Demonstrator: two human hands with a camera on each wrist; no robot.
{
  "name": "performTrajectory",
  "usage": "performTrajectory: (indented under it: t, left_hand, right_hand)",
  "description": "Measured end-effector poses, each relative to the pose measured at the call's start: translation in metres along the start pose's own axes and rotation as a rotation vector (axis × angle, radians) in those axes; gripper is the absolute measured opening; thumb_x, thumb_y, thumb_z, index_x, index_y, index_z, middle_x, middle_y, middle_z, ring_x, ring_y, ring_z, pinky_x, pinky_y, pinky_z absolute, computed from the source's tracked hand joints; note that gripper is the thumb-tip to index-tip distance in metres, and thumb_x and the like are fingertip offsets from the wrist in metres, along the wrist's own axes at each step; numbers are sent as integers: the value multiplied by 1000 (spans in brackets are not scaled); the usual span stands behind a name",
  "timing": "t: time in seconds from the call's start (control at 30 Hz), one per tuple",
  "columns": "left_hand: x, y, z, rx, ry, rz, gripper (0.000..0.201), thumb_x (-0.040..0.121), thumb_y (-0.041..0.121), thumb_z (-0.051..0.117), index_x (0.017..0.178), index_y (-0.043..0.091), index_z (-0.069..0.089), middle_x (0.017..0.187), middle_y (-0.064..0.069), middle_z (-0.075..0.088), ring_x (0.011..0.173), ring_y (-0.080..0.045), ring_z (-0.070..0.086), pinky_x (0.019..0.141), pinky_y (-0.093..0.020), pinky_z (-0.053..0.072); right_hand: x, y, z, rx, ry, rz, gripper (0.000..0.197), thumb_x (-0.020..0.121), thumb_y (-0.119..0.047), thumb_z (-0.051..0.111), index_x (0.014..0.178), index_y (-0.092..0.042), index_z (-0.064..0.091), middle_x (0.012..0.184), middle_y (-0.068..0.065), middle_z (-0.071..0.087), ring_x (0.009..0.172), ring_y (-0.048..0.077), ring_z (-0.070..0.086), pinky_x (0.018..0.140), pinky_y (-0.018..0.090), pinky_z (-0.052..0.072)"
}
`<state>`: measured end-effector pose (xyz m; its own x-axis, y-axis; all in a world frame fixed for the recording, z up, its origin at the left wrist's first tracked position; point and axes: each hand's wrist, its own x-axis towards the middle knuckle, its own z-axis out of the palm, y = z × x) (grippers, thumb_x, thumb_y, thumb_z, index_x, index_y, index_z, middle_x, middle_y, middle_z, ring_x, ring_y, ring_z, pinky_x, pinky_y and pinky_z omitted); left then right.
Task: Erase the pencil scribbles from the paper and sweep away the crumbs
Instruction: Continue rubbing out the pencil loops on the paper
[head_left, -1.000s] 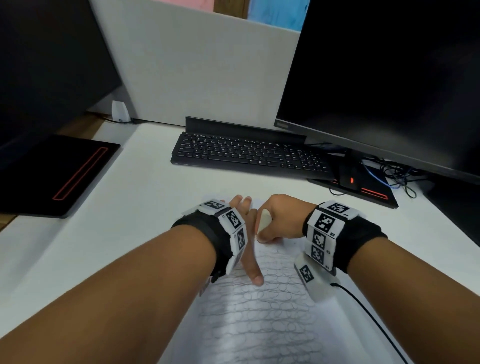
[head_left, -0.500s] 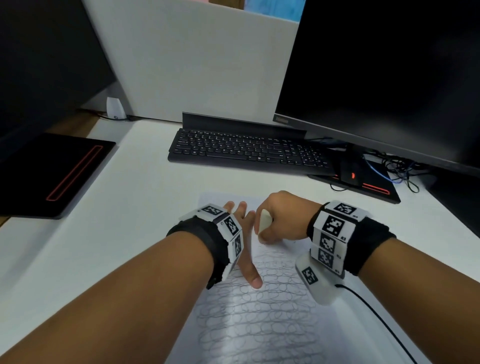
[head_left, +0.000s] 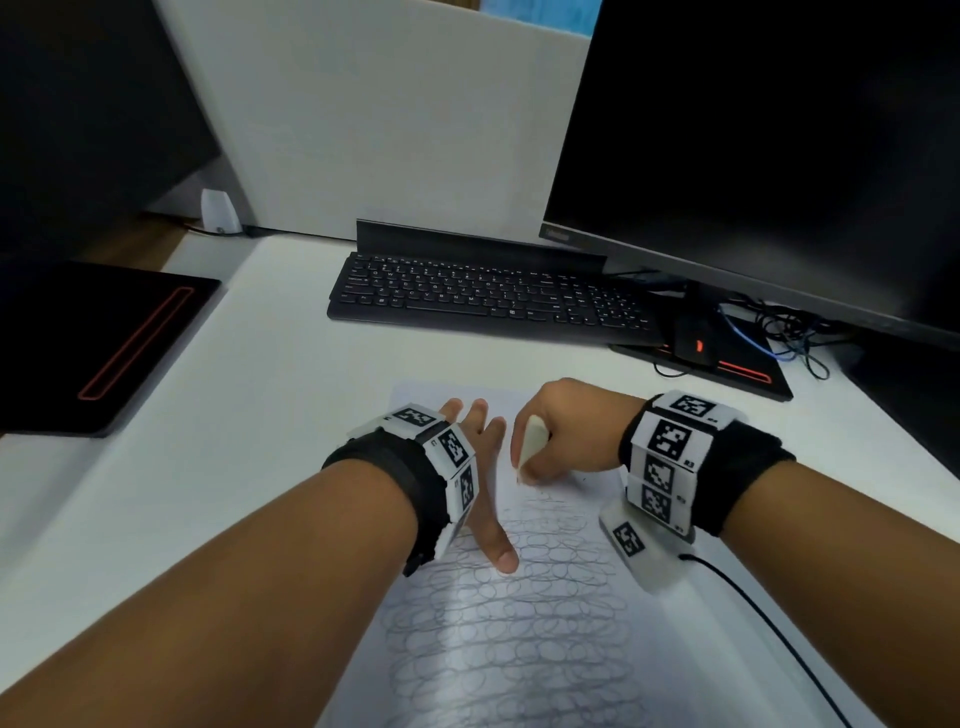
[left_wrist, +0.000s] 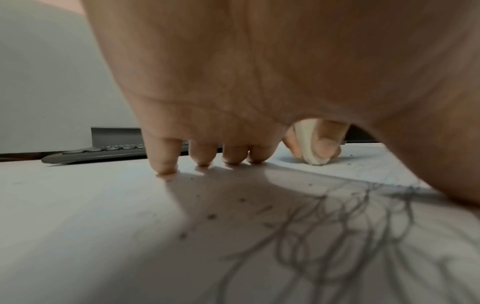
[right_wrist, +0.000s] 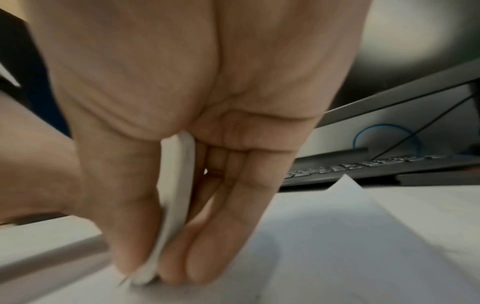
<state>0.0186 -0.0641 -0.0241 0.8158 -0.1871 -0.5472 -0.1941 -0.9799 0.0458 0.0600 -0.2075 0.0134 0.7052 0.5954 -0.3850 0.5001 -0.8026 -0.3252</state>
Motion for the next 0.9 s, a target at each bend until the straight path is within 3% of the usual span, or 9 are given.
performTrajectory:
  t: [0.07, 0.2, 0.33, 0.47, 0.57, 0.63, 0.7, 0.77, 0.9]
  left_hand:
    - [-1, 0, 0, -6, 14, 4, 142, 58, 72, 77, 155, 22, -14, 162, -7, -19, 148, -34, -15, 116, -62, 4]
    - [-1, 0, 0, -9, 5, 4, 141, 58, 72, 77, 156, 22, -12, 162, -7, -19, 148, -33, -17, 117, -61, 5]
    - [-5, 1, -1, 0, 24, 3, 140, 58, 72, 77, 156, 19, -9, 163, -7, -14, 149, -33, -13, 117, -62, 8]
    - [-3, 0, -2, 2, 26, 3, 140, 57, 73, 77, 156, 19, -6, 163, -7, -13, 149, -34, -12, 117, -62, 9]
    - [-2, 0, -1, 13, 6, -3, 141, 58, 73, 76, 156, 20, -11, 163, -6, -17, 148, -33, -15, 117, -62, 6]
    - [-4, 1, -1, 10, 12, -1, 140, 59, 73, 76, 156, 19, -10, 163, -7, -15, 149, -33, -14, 117, -62, 7]
    - [-5, 1, -3, 3, 14, 2, 140, 59, 72, 77, 156, 18, -9, 163, -7, -15, 149, -34, -14, 117, -61, 8]
    - [-5, 1, -3, 1, 8, 1, 141, 58, 72, 77, 156, 18, -10, 163, -7, -16, 148, -33, -15, 118, -61, 7]
    - [-5, 2, -3, 8, -3, -6, 141, 59, 72, 77, 155, 19, -11, 162, -7, -18, 148, -33, -16, 118, -61, 6]
  right_hand:
    - [0, 1, 1, 14, 20, 2, 12, 75, -19, 77, 86, -18, 75, 85, 0, 74, 83, 15, 69, 79, 38, 59]
    - [-3, -1, 11, 15, -119, -54, 11, 75, -20, 77, 84, -16, 74, 83, 2, 74, 81, 16, 70, 75, 33, 57]
    - [0, 9, 2, 51, 25, 5, 10, 75, -23, 79, 83, -25, 74, 83, -6, 74, 81, 8, 69, 80, 33, 58]
    - [-7, 2, 10, 77, -111, -56, 9, 75, -16, 75, 76, -24, 71, 76, -6, 72, 68, 4, 66, 61, 17, 54]
    - [-1, 11, 2, 19, -8, -16, 9, 76, -22, 78, 83, -26, 73, 82, -7, 74, 80, 7, 69, 76, 30, 59]
    - [0, 13, 1, 34, 23, 0, 9, 76, -22, 79, 82, -25, 73, 82, -7, 74, 79, 6, 68, 76, 28, 58]
    - [-5, 9, 7, 67, -61, -45, 9, 76, -19, 78, 82, -24, 73, 79, -7, 73, 72, 2, 66, 69, 22, 55]
    - [-8, 8, 8, 69, -115, -65, 9, 76, -19, 77, 84, -23, 74, 81, -6, 74, 74, 3, 67, 72, 23, 56]
    - [-3, 17, 1, 37, 23, 1, 9, 76, -22, 78, 82, -27, 72, 82, -8, 74, 80, 8, 69, 79, 32, 59]
